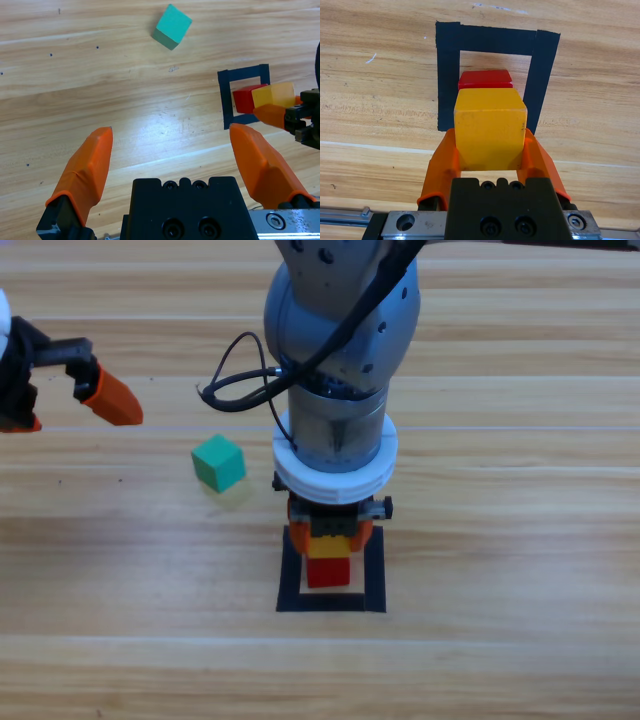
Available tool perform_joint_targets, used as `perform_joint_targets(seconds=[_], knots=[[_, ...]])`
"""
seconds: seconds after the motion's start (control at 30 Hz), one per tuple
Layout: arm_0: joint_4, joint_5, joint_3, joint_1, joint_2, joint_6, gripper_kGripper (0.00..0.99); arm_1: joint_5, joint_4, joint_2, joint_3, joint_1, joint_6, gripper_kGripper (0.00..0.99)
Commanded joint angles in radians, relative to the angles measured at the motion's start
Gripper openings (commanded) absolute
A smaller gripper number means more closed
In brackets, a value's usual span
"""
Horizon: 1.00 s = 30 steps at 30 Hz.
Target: Stack the blocks in the rectangular block: red at the bottom, yellow in the middle, green on top
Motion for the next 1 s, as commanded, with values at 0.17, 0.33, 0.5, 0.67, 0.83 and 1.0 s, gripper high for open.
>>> perform_joint_targets(seconds=[0.17, 0.33, 0.5, 0.67, 0.83, 1.0], knots=[[-0.028, -0.011, 0.038, 0.015, 0.038, -0.013, 0.99, -0.01, 0.015, 0.069, -0.005, 0.031, 0.007, 0.186], [-0.028, -0.011, 0.041, 0.015, 0.04, -0.013, 0.99, -0.01, 0.016, 0.069, -0.009, 0.029, 0.003, 0.807], [-0.028, -0.011, 0.042, 0.015, 0.04, -0.013, 0.99, -0.017, 0.025, 0.063, -0.017, 0.027, -0.001, 0.99], [-0.028, -0.011, 0.044, 0.015, 0.038, -0.013, 0.989, -0.028, 0.059, 0.049, -0.071, 0.027, -0.004, 0.99], [-0.03, -0.011, 0.018, 0.016, 0.017, -0.049, 0.99, -0.076, 0.07, -0.077, -0.095, 0.032, -0.046, 0.99], [-0.036, -0.006, -0.087, 0.018, 0.08, -0.183, 0.988, -0.143, 0.015, -0.279, -0.031, 0.043, -0.156, 0.99]])
